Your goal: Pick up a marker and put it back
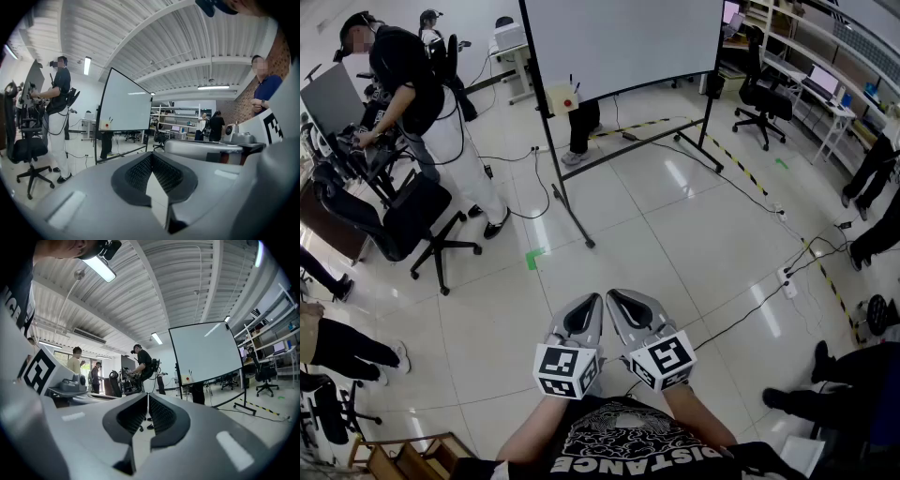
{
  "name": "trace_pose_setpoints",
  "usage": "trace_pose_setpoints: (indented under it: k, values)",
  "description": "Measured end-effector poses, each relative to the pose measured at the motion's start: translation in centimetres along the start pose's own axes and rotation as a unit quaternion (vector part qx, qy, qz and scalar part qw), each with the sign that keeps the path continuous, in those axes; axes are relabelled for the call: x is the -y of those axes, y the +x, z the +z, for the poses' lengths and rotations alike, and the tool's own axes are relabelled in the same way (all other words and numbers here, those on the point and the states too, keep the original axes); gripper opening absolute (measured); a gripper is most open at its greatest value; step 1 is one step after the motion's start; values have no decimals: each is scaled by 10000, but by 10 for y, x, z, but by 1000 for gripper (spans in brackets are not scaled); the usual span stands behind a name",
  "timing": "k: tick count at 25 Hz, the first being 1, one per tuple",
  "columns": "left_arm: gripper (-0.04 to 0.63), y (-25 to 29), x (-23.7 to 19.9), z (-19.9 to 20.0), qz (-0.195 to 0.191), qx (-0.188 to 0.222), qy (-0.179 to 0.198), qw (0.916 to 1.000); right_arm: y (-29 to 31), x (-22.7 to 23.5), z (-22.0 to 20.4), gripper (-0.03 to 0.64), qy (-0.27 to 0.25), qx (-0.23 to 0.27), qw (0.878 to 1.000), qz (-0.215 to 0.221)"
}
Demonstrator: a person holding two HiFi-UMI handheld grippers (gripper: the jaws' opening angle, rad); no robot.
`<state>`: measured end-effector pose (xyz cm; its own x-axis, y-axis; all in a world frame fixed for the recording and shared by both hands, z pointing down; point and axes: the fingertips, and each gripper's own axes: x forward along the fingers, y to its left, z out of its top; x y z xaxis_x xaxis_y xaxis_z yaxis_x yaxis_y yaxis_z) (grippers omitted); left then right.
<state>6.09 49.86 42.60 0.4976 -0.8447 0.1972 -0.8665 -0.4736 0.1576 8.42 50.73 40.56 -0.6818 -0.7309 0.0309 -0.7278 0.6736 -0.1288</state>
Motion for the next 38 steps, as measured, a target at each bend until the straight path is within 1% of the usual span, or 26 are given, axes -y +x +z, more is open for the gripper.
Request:
trace_pose_setpoints:
  k: [8,17,24,29,33,38]
  values:
    - [5,47,-30,7,31,62,-78,9999,38,37,-1,0,-23,-18,10000,-13]
    - [5,115,-98,41,-83,91,-130,9998,123,83,12,0,-8,-105,9998,-186]
    - [5,159,-165,68,-202,147,-209,9995,202,106,21,0,-61,-180,9994,-304]
    - [5,185,-213,77,-250,137,-356,9990,255,117,20,0,-102,-326,9988,-349]
    - [5,200,-234,85,-352,138,-381,9986,282,124,25,0,-119,-335,9985,-419]
    - [5,212,-249,94,-393,198,-334,9985,301,130,28,0,-173,-328,9983,-451]
